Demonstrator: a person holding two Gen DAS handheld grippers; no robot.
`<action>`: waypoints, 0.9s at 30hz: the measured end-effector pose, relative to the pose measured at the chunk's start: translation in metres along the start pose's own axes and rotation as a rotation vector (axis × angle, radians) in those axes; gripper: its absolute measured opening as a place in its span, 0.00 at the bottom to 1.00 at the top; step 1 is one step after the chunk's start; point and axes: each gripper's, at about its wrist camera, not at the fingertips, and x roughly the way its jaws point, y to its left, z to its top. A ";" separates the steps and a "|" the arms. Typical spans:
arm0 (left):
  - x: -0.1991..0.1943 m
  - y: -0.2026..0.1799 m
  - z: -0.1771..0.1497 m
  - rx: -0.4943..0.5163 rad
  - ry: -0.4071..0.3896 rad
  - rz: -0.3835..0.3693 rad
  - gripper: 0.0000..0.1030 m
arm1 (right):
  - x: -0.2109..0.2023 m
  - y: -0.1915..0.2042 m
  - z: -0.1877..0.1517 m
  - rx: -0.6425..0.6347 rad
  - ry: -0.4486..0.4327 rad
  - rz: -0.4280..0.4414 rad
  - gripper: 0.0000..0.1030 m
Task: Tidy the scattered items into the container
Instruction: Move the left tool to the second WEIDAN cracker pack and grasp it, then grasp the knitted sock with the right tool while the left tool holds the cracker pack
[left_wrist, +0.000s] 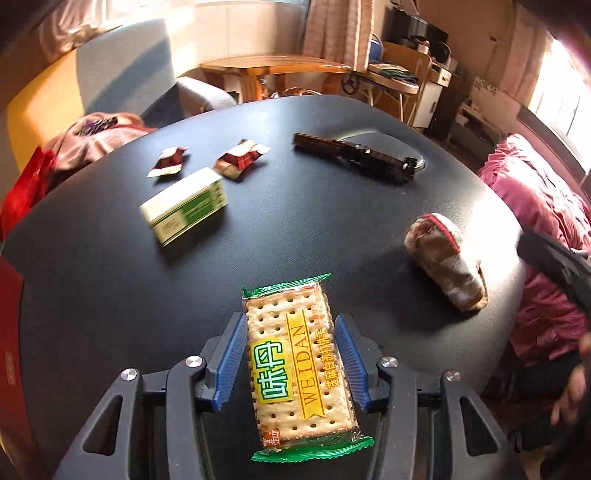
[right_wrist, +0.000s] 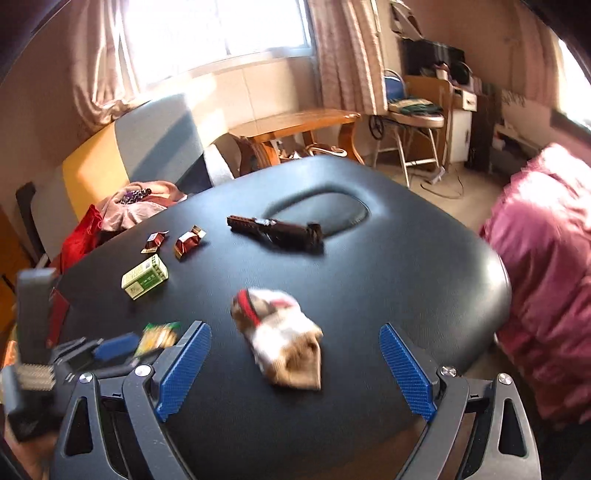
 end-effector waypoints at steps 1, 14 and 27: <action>-0.004 0.007 -0.005 -0.013 0.000 0.007 0.49 | 0.009 0.004 0.006 -0.008 0.009 0.005 0.91; -0.052 0.102 -0.076 -0.140 -0.041 0.088 0.51 | 0.054 0.110 -0.036 -0.140 0.222 0.188 0.76; -0.073 0.143 -0.100 -0.226 -0.062 0.055 0.52 | -0.006 0.119 -0.043 -0.289 0.123 0.203 0.74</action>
